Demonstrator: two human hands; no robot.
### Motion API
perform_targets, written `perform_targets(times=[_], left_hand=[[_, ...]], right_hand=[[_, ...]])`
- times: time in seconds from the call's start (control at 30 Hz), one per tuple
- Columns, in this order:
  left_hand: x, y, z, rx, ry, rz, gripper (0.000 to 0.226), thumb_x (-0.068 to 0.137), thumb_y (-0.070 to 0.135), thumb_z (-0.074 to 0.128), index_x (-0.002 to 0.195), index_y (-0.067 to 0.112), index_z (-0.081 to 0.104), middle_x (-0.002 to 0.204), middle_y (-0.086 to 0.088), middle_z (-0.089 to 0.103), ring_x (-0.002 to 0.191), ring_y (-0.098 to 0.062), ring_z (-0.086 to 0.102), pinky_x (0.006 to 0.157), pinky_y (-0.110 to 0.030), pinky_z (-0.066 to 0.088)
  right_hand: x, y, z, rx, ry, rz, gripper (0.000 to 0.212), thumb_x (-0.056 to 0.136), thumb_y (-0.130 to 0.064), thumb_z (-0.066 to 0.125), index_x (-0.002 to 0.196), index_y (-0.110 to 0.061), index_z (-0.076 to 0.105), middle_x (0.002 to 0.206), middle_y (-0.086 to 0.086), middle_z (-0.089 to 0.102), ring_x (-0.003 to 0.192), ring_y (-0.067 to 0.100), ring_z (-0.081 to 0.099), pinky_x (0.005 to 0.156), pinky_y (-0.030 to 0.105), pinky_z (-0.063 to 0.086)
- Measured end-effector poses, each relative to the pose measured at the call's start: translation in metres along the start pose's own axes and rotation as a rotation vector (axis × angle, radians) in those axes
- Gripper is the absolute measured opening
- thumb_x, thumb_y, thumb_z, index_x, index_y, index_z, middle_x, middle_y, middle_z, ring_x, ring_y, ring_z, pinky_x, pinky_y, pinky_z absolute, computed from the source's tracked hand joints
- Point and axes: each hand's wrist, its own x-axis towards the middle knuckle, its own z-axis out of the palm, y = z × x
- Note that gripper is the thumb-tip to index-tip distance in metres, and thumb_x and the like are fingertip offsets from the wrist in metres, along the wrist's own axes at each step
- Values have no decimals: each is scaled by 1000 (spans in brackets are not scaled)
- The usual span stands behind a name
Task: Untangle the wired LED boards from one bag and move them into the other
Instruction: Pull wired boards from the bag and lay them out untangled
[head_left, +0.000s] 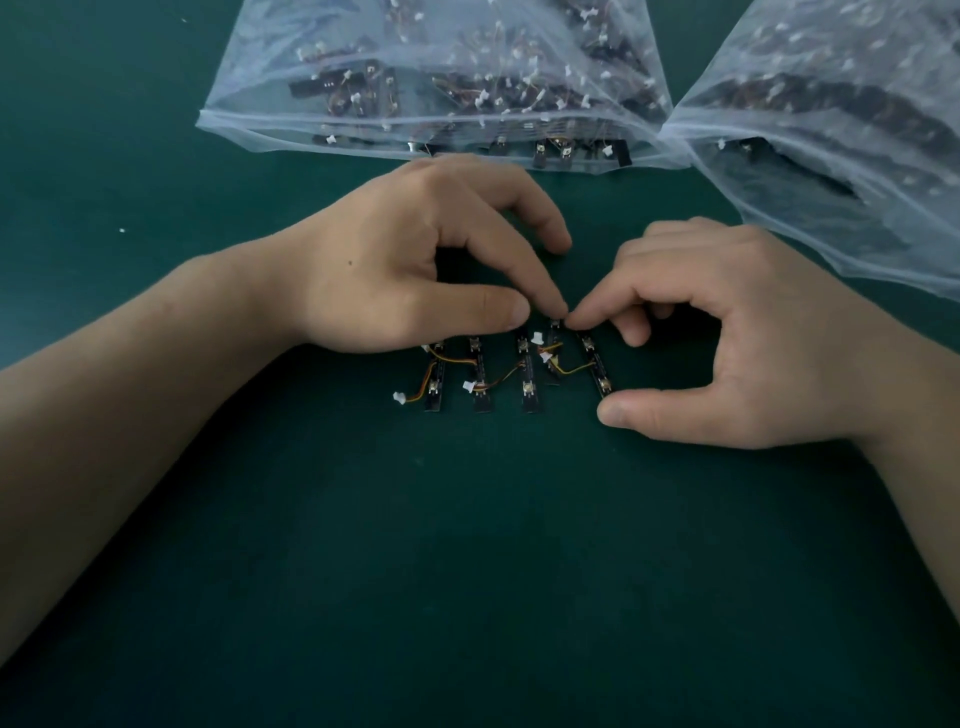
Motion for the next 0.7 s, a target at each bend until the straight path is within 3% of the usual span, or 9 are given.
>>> perform_targets(times=[0.27,0.43,0.57,0.7], left_hand=[[1,2,1,6,7,-1,20,91,36,71,106,32,82,132,3,63,100,15,50,94,-22,32],[1,1,0,-13,-7,-7,25,90,44,67,107,33,82,126,3,62,93,4,52,87,-23,34],[1,2,2,30,2,2,20,87,34,76,106,32,83,120,0,62,96,7,52,89,-19,35],[0,3,2,-17,-4,-6,19,92,38,71,105,32,82,119,1,62,96,4,54,88,-18,36]], right_hand=[[1,1,1,10,31,-2,44,73,-56,85,107,-29,75,79,-17,57,81,13,56,80,33,45],[2,0,2,24,52,14,46,72,-61,85,105,-30,75,78,-17,57,80,13,57,77,32,46],[2,-1,2,28,52,29,50,72,-65,82,108,-30,75,78,-17,57,82,13,57,77,31,46],[2,-3,2,40,64,42,54,74,-70,77,113,-34,72,80,-16,58,83,14,58,78,28,46]])
